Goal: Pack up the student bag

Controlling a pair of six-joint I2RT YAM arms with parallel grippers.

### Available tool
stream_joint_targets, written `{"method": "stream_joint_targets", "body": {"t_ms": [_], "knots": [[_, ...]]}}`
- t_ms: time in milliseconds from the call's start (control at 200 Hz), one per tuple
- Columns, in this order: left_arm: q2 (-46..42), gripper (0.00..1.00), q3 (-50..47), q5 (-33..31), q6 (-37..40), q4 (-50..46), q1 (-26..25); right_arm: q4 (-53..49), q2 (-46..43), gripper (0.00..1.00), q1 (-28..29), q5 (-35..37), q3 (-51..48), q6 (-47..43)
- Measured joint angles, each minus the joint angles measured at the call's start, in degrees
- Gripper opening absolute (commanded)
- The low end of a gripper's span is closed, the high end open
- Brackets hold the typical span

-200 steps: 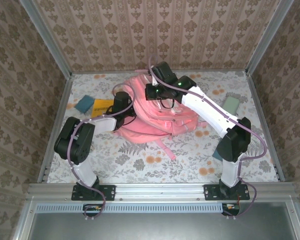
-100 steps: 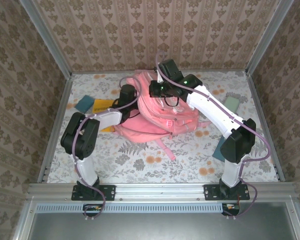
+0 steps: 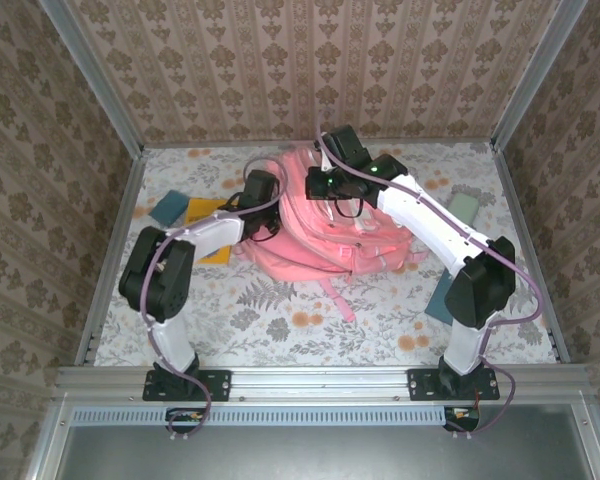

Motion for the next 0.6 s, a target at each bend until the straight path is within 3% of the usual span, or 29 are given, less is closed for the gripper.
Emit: {"method": "stream_joint_targets", "body": {"t_ms": [220,265,315,340,465,600], "knots": [[-10.75,0.86,-2.21,-1.25,6.93,-9.20,5.03,3.54,-0.90,0.03,-0.39,-0.74,-4.11,-3.45],[-11.89,0.85,-2.86,-1.40,8.85,-10.88,6.47,4.00,-0.90,0.09,-0.37,-0.94,-4.57,-4.50],[-12.74,0.83,-3.82,-1.40,10.56,-12.48,8.07,4.02,-0.85,0.26,-0.26,-0.94,-4.61,-5.49],[-13.16,0.82,-4.37,-1.38,11.45,-13.14,9.07,4.00,-0.83,0.29,-0.26,-0.90,-4.72,-5.99],[-14.27,0.77,-6.47,-1.42,15.65,-15.72,15.85,4.00,-0.83,0.41,-0.28,-0.50,-6.62,-7.85],[-14.05,0.74,-8.13,-1.77,19.37,-16.92,21.64,3.80,-0.83,0.42,-0.02,1.51,-8.63,-7.80]]}}
